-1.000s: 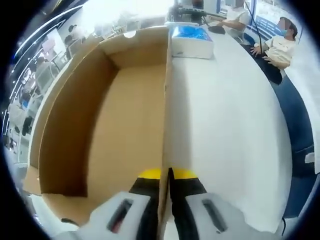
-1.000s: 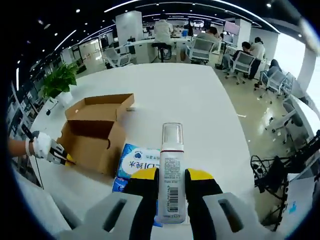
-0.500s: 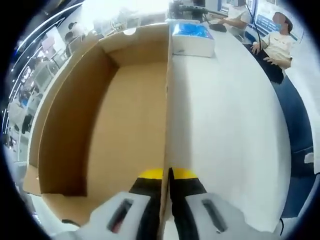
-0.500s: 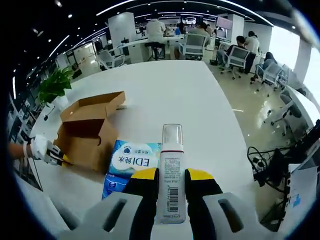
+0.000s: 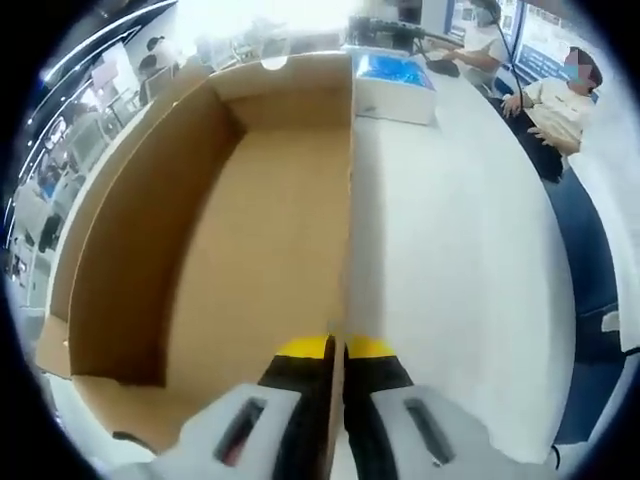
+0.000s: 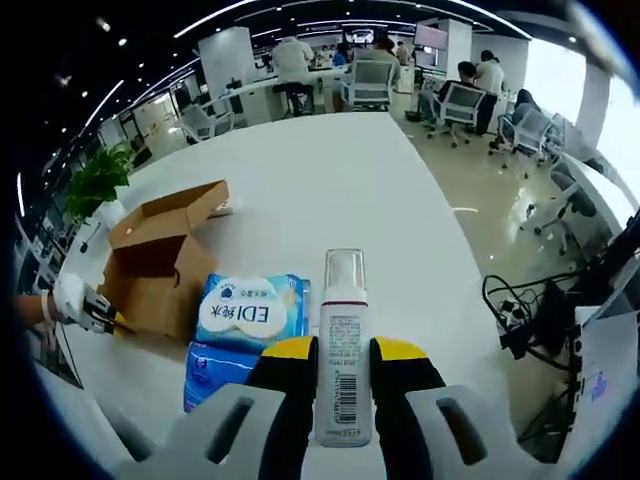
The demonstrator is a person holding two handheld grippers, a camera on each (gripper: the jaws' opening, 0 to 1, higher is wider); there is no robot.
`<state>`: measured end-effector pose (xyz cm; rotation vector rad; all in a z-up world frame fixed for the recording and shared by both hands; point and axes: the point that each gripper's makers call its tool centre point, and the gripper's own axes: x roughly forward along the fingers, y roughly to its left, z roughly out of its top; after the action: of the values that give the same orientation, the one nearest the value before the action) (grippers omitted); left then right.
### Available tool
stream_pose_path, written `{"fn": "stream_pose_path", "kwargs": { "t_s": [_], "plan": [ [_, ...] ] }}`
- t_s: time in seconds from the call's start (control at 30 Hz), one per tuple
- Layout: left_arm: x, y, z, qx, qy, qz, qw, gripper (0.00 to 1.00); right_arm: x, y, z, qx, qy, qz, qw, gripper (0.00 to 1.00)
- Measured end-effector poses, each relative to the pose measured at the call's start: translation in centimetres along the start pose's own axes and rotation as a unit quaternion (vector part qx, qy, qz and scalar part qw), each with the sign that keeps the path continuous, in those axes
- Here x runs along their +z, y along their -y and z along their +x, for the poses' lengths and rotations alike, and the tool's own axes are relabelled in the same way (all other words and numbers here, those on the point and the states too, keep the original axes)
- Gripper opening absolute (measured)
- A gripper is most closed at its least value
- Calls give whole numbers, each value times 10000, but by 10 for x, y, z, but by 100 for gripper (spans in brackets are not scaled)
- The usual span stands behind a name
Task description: Operate the shoe box by opening the lid, removing the specified soft item, and placing it in the target area until the item is outside and the box remains undamaged.
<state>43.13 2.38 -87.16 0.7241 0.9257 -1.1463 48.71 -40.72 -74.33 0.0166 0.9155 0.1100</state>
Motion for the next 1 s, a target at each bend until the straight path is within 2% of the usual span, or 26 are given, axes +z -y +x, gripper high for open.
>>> {"fn": "stream_pose_path", "kwargs": {
  "t_s": [0.23, 0.3, 0.43, 1.0],
  "plan": [
    [0, 0, 0, -5, 16, -27, 10000, 2, -7, 2, 6, -35, -64, 50, 10000, 19],
    [0, 0, 0, -9, 16, -34, 10000, 2, -13, 8, 14, -50, -140, 94, 9998, 19],
    [0, 0, 0, -32, 20, -36, 10000, 2, -20, 3, 17, -50, -193, 123, 9997, 19],
    [1, 1, 0, -32, 21, -65, 10000, 2, -71, 7, 42, -82, -771, 184, 9968, 19]
  ]
}}
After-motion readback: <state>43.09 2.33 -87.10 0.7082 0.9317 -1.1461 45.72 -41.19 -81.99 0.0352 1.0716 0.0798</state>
